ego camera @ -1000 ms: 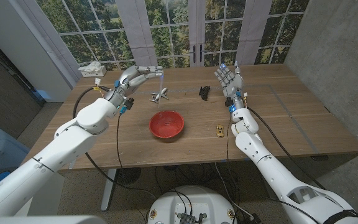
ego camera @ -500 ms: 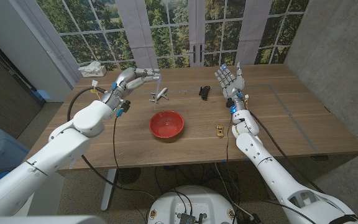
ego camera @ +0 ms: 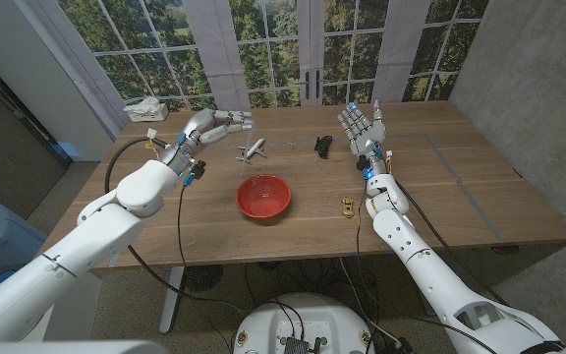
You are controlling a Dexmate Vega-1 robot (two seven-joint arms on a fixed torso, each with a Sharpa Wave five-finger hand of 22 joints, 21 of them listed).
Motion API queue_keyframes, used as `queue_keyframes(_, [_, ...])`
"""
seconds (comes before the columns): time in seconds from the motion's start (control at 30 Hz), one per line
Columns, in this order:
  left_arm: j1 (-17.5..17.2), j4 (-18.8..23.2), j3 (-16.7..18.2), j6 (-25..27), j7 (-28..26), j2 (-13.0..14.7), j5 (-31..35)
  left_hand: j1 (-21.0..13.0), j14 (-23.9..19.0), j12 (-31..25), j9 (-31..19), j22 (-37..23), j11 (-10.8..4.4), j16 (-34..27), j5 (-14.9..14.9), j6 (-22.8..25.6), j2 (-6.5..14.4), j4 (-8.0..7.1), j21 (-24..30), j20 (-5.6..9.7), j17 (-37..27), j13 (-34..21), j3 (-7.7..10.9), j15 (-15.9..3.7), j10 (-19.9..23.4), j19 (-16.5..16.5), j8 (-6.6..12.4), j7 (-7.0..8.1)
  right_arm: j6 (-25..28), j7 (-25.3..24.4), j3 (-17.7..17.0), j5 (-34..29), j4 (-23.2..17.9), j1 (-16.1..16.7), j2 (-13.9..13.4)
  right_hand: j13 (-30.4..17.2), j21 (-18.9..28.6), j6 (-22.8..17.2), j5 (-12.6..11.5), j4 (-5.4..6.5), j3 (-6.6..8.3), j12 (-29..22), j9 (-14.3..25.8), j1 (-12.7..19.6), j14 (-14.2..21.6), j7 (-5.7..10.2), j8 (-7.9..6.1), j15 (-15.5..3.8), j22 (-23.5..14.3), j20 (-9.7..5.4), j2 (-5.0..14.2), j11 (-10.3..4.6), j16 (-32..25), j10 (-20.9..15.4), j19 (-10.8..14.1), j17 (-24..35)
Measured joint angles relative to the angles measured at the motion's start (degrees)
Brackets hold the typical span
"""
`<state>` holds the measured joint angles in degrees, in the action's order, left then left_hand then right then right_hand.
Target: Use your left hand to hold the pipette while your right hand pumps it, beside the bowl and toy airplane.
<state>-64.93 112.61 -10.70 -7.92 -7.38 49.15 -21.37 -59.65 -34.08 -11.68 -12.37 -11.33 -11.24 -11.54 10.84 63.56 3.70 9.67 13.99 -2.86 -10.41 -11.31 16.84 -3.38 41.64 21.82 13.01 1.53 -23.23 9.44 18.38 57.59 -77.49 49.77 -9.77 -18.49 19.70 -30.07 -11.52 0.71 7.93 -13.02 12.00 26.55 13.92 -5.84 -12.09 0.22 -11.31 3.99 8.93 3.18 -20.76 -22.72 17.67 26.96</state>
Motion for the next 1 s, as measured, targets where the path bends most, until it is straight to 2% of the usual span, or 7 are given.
queue_keyframes(0.23, [1.05, -1.15, -0.85, -0.21, 0.73, -0.47, 0.26, -0.26, 0.00, -0.01, 0.01, 0.00, 0.00, 0.00, -0.01, 0.02, 0.26, 0.00, 0.00, 0.00, 0.00, 0.00, 0.00, 0.00, 0.00, 0.00, -0.17, -0.02, 0.14, 0.10, -0.06, 0.08, 0.42, -0.25, 0.19, 0.01, 0.00, 0.00, 0.00, -0.17, 0.17, 0.00, 0.00, 0.00, 0.00, 0.00, 0.00, 0.00, 0.00, 0.00, 0.00, 0.00, -0.01, 0.00, 0.00, 0.00])
queue_keyframes(0.37, [1.57, -1.57, -1.28, -0.29, 1.01, -0.71, 0.31, -0.72, 0.00, -0.01, -0.07, 0.00, 0.00, 0.00, -0.04, 0.73, 0.72, 0.00, 0.00, 0.00, 0.00, 0.00, 0.00, 0.00, 0.00, 0.00, -0.26, -0.74, 0.14, 0.16, -0.15, 0.09, 0.55, -0.29, 0.22, 0.00, 0.00, 0.00, 0.00, -0.24, 0.24, 0.00, 0.00, 0.00, 0.00, 0.00, 0.00, 0.00, 0.00, 0.00, 0.00, 0.00, -0.01, 0.00, 0.00, 0.00])
queue_keyframes(0.7, [2.28, -1.91, -1.86, -0.48, 1.24, -1.16, 0.32, -2.00, 0.00, -0.01, -1.15, 0.00, -0.21, 0.00, 0.27, 2.26, 0.77, 0.58, 0.23, 0.21, 0.29, 0.00, 0.57, 0.00, 0.44, 0.21, 0.80, -1.69, 0.14, 0.45, -0.43, 0.27, 0.84, -0.37, 0.24, 0.01, 0.00, 0.00, 0.00, -0.41, 0.41, 0.00, 0.00, 0.00, 0.00, 0.01, 0.00, 0.00, 0.00, 0.32, -0.01, 0.00, -0.01, 0.00, -0.31, 0.28])
queue_keyframes(0.77, [2.36, -1.91, -1.92, -0.49, 1.24, -1.20, 0.32, -2.46, 0.00, -0.01, -1.60, 0.00, -0.22, 0.29, 0.69, 1.55, 1.23, 0.63, 0.23, 0.56, 0.29, 0.00, 0.68, 0.00, 0.45, 0.48, 0.80, -2.40, 0.14, 0.58, -0.47, 0.30, 0.98, -0.46, 0.25, 0.01, 0.00, 0.00, 0.00, -0.56, 0.56, 0.00, 0.00, 0.00, 0.00, 0.01, 0.00, 0.00, 0.00, 0.32, -0.01, 0.00, -0.01, 0.00, -0.31, 0.28])
queue_keyframes(1.0, [2.54, -1.80, -2.05, 0.03, 1.26, -1.16, 0.50, -3.22, 1.14, 0.26, -2.41, 0.15, -0.21, 1.00, 2.20, 1.24, 1.50, 0.16, 0.23, 2.50, 0.29, 0.00, 2.60, 0.30, -0.04, 0.19, 2.75, -2.70, 0.15, 0.77, -0.59, 0.38, 1.40, -0.66, 0.32, -0.22, 0.00, -0.21, 0.00, -0.56, 0.56, 0.00, 0.00, 0.00, 0.00, -0.20, 0.00, 0.00, 0.00, 0.32, -0.01, 0.31, -0.02, 0.32, -0.31, 0.28])
